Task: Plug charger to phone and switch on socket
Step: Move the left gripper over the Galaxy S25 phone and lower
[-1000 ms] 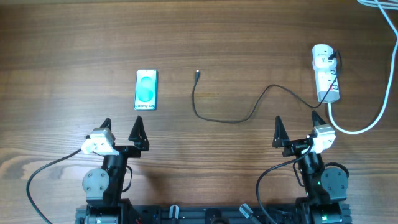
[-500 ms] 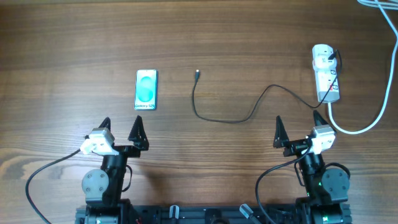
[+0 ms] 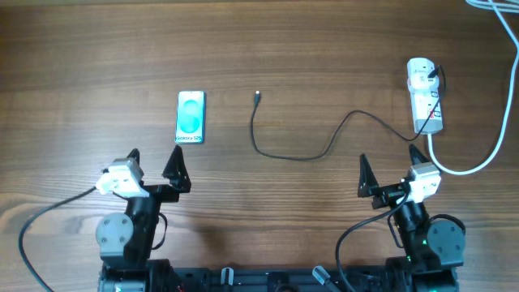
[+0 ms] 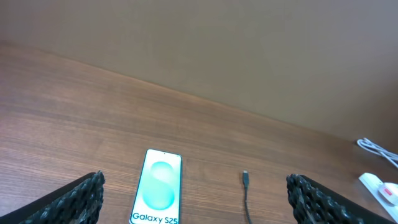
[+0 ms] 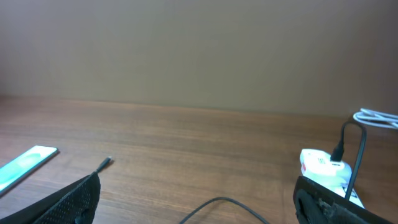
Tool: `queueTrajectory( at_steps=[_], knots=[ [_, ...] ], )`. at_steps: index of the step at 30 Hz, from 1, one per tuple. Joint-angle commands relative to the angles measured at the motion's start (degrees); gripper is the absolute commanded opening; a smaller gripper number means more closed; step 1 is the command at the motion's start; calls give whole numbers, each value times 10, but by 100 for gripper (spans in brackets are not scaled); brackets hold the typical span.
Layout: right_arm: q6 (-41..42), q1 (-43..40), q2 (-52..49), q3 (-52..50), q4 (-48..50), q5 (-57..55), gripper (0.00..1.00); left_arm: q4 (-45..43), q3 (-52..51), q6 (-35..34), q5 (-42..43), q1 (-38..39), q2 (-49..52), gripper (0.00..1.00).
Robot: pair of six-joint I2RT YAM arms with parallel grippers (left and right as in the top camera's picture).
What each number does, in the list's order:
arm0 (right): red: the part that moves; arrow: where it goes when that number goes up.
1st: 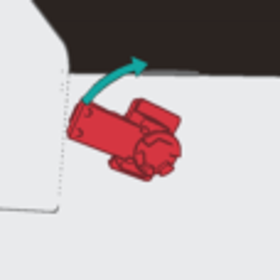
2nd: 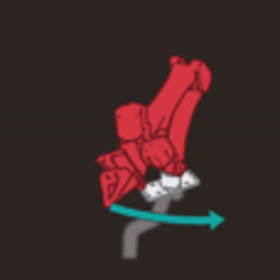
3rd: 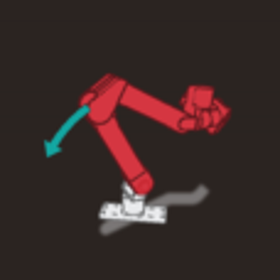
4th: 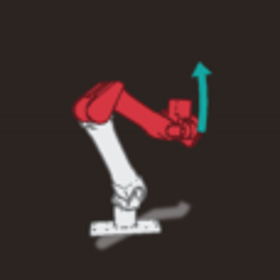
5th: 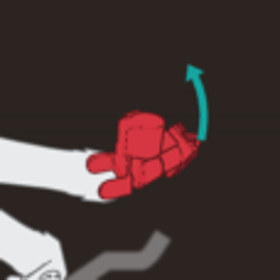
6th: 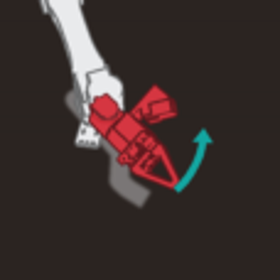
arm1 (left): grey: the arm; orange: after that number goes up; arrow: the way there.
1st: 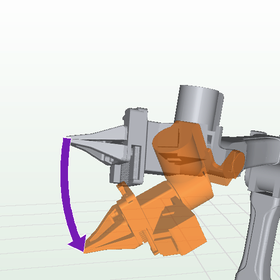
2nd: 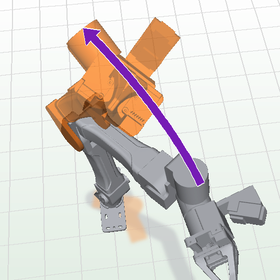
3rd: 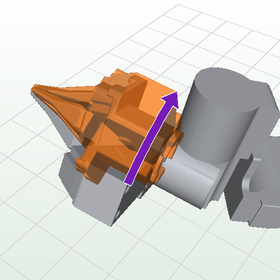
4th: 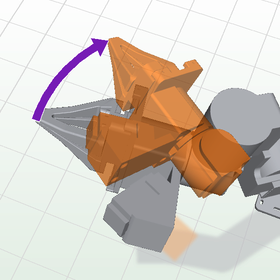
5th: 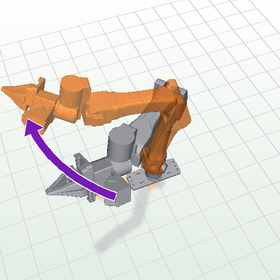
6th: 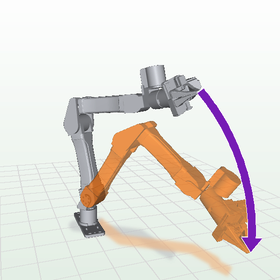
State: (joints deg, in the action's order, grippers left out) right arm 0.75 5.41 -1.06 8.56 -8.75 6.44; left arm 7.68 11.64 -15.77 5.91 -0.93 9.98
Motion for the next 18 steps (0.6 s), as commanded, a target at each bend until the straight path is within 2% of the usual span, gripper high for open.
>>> queueTrajectory(
  at_steps=[1,6,18],
  knots=[
    [-3,-2,-16,52,-19,15,100,1,58,5,18,-5,61,100],
    [-3,-2,-70,102,-32,16,100,33,139,5,41,-5,141,100],
    [-3,-2,-287,279,-99,43,100,129,296,23,65,-5,311,100]
  ],
)
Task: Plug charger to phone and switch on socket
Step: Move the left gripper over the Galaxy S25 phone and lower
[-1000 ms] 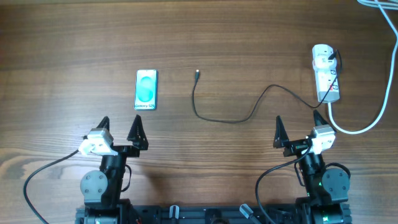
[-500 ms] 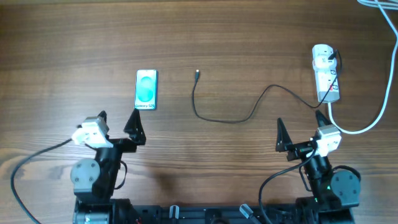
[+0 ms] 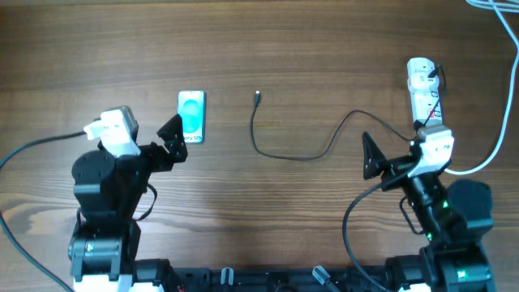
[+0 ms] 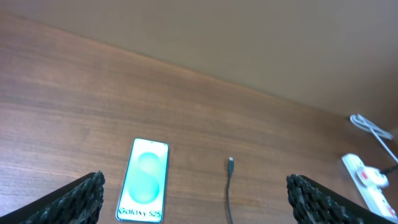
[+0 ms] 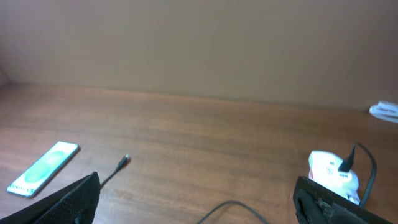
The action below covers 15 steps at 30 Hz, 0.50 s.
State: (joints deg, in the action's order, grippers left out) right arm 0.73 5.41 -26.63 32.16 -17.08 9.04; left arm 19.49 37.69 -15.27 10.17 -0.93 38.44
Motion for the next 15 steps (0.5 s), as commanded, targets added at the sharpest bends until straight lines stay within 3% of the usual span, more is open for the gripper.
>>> queueTrajectory(
  at_steps=[1,4,15],
  knots=[
    [-3,-2,-47,60,-29,23,100,26,55,18,22,-5,48,100],
    [-3,-2,-96,115,-68,75,100,74,121,22,23,-5,116,100],
    [-8,-2,-388,413,-351,128,100,417,513,91,28,-1,449,100]
  ],
)
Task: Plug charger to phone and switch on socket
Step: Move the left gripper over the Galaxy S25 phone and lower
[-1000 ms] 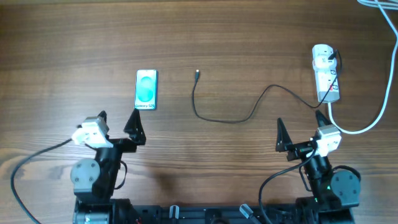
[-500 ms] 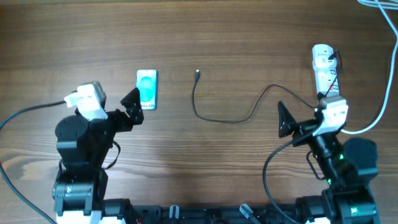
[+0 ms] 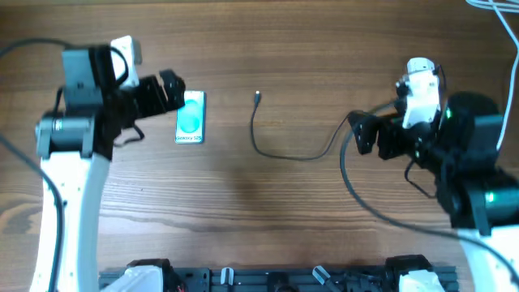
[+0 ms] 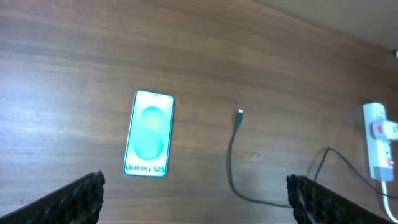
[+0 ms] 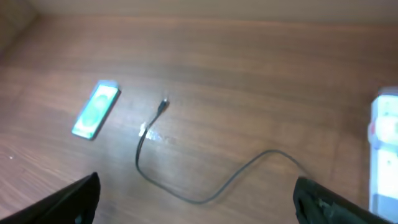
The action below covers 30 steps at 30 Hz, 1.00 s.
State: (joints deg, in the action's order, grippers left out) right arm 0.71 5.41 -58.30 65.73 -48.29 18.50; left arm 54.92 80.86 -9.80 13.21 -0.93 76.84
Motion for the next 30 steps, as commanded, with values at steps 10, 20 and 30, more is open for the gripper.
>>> queueTrajectory(
  at_steps=[10,20,30],
  knots=[
    [8,-2,-251,164,-78,59,100,95,126,34,-10,3,186,100],
    [-7,-2,-267,163,-87,66,100,61,119,96,-132,69,320,100],
    [-7,-2,-267,163,-87,66,100,31,119,108,-137,66,427,100]
  ],
)
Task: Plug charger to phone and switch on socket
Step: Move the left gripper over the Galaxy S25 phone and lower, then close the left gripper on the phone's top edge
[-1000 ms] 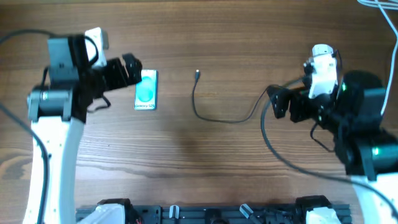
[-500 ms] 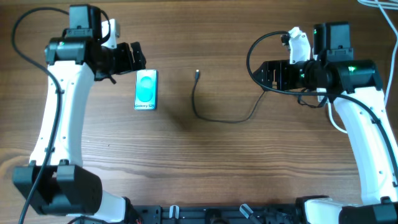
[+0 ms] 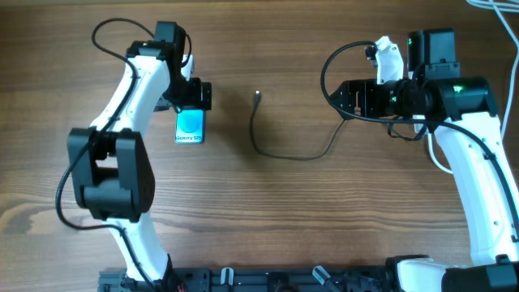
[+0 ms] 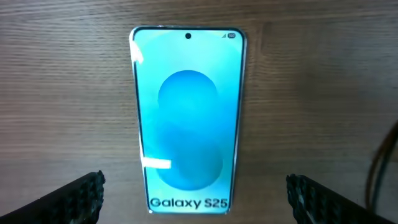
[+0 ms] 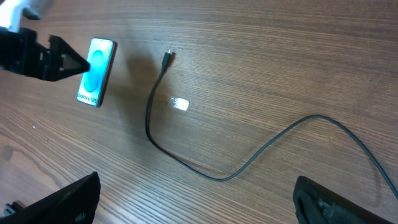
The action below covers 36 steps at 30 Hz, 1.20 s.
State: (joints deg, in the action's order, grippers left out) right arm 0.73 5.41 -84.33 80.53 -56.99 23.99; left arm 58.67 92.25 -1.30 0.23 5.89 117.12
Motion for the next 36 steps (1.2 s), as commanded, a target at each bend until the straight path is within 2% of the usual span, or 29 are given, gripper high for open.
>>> queueTrajectory(
  at_steps=[1,29,31,32,36],
  knots=[
    [-7,-2,-7,15,0,11,100,-10,5,24,-8,-2,35,100],
    [-6,-2,-7,3,-7,0,100,-54,-15,-4,-1,-2,94,98],
    [-5,-2,-7,3,-7,0,100,-56,-22,-3,-1,-3,94,97],
    [-5,-2,-7,3,-9,0,100,-58,-25,10,-1,-3,94,93],
    [-6,-2,-7,3,-22,0,100,-65,-26,11,-1,-3,95,93]
  ],
)
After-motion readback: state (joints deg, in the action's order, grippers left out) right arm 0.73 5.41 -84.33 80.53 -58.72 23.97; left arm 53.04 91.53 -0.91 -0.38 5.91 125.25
